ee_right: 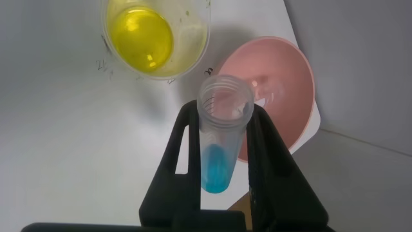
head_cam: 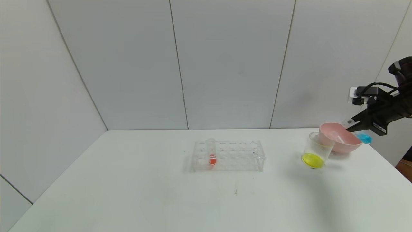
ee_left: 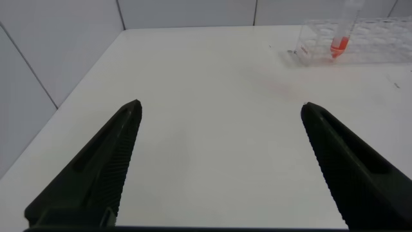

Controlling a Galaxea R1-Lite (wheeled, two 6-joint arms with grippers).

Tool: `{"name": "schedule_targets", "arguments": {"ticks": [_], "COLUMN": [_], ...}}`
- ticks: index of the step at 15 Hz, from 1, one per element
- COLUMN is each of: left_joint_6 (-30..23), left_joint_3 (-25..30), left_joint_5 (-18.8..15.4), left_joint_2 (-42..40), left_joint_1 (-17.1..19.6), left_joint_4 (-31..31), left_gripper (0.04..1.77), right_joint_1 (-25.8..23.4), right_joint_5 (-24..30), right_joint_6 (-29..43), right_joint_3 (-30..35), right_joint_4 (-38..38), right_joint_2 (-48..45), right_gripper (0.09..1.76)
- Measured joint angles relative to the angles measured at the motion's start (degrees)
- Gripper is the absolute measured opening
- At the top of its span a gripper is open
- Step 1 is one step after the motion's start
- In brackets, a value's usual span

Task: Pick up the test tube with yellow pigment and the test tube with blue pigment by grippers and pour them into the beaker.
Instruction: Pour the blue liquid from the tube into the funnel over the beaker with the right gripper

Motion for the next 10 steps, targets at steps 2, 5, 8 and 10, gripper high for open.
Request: {"name": "schedule_targets", "arguments": {"ticks": [2,5,8,10], "left_joint_6": [0.0,0.0,0.0,0.0], "left_joint_3": [0.0,0.0,0.0,0.0], "left_joint_5": [0.0,0.0,0.0,0.0], "left_joint_2": [0.0,0.0,0.0,0.0], "left_joint_1": [0.0,0.0,0.0,0.0], "left_joint_4": [0.0,0.0,0.0,0.0], "left_gripper": [1.76,1.76,1.76,1.76], "right_joint_1": [2.1,4.7,7.2,8.6], "right_joint_5": [-2.8,-8.4,-12.9,-15.6], "right_joint_6": [-0.5,-1.8,-2.2,-3.4], "right_joint_3": [0.0,0.0,0.0,0.0], "right_joint_4": [0.2,0.0,-0.4,-0.5], "right_joint_2": [-0.1,-0.2,-0.1,-0.1], "right_gripper": [0.48,0.48,0.48,0.48]}}
